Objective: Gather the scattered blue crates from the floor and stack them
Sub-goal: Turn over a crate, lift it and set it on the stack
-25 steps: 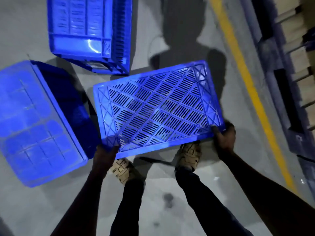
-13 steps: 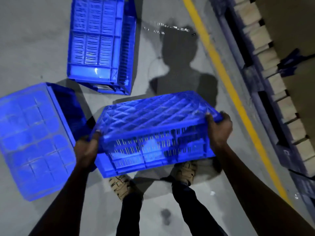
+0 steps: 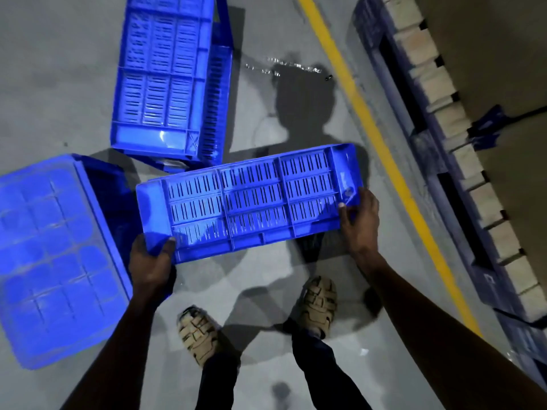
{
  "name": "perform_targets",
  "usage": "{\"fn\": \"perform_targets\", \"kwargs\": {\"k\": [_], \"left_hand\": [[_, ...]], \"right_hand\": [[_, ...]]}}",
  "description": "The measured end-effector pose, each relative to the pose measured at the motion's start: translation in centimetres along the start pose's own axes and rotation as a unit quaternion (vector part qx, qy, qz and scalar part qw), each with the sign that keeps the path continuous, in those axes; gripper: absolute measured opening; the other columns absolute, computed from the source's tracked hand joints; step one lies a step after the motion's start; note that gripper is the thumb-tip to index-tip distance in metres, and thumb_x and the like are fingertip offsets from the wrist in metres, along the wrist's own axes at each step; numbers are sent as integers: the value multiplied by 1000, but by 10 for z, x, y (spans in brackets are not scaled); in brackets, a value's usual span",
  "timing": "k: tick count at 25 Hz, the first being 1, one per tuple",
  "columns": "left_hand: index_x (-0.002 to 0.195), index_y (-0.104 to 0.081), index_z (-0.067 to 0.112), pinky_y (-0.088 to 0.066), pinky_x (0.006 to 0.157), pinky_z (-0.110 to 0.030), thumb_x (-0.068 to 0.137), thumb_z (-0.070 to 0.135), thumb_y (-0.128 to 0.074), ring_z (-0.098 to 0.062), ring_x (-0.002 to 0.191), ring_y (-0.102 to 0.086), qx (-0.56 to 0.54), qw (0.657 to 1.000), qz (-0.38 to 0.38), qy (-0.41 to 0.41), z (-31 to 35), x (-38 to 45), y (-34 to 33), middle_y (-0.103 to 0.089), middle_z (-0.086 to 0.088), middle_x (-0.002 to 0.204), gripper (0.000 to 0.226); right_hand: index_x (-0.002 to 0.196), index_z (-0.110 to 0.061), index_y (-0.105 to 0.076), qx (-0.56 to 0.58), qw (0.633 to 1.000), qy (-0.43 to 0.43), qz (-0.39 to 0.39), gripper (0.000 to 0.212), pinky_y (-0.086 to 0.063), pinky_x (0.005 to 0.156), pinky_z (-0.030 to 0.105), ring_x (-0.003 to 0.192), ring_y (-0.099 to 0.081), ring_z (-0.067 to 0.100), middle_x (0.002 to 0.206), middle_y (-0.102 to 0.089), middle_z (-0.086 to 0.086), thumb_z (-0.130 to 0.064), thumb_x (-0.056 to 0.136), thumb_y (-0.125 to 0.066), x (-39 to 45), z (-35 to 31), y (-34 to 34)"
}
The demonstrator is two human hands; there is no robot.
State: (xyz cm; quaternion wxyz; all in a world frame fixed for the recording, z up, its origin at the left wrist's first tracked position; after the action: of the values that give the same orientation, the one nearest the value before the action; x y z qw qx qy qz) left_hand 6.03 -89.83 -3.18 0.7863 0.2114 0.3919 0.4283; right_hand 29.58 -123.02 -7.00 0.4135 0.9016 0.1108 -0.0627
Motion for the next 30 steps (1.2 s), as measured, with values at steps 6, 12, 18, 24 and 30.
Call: {"fn": "perform_targets", "kwargs": {"k": [6, 12, 18, 24, 30], "left_hand": [[117, -54, -6, -44, 59, -1, 106, 21, -42, 11, 73, -59, -153, 988, 19, 27, -25, -23, -14, -59, -8, 102, 31], [111, -50, 9, -45, 66, -34, 92, -10, -40, -29, 94, -54, -190, 968, -13, 160, -82, -19, -30, -57, -12, 100, 29], [88, -46, 20, -39, 55, -11, 101, 1, -44, -8, 72, -44, -134, 986, 45, 94, -48, -22, -27, -49, -3, 83, 23], [88, -40, 22, -44, 61, -19, 106, 26, -37, -8, 72, -51, -51, 997, 64, 4, -40, -29, -4, -46, -3, 83, 19], [98, -45, -1, -41, 77, -49, 106, 34, -36, -43, 94, -56, 49, 997, 41, 53, -93, -24, -18, -56, -33, 100, 36]], "right_hand": [[139, -2, -43, -23, 987, -51, 151, 44, -31, 108, 34, 125, -46, 28, 138, -50, 15, -16, 97, -47, -24, 24, 10], [132, -2, -48, 104, 982, -155, -32, 55, -47, 63, 16, 73, -59, -7, 99, -68, -2, 19, 83, -37, -28, 85, -9], [125, -6, -50, 152, 973, -175, -1, 45, -50, 76, 25, 101, -63, 23, 116, -63, 13, -32, 89, -59, -25, 62, -9], [95, -8, -65, 170, 956, -231, 67, 63, -57, 77, 48, 89, -69, 31, 91, -72, 14, -68, 75, -62, -4, 56, 14], [97, -10, -69, 45, 955, -289, 47, 55, -48, 85, 39, 97, -66, 34, 94, -71, 16, -63, 88, -57, -21, 64, 16]]}}
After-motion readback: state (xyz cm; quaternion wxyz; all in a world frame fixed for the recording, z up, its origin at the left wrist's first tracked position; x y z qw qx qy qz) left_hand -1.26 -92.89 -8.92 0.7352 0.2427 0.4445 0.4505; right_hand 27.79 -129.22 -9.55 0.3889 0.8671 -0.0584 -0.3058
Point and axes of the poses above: each hand's wrist, its own x-axis towards the middle knuckle, its own y-axis out of the back of the hand, z = x × y, the point moved 2 cm from there along x, towards the middle knuckle
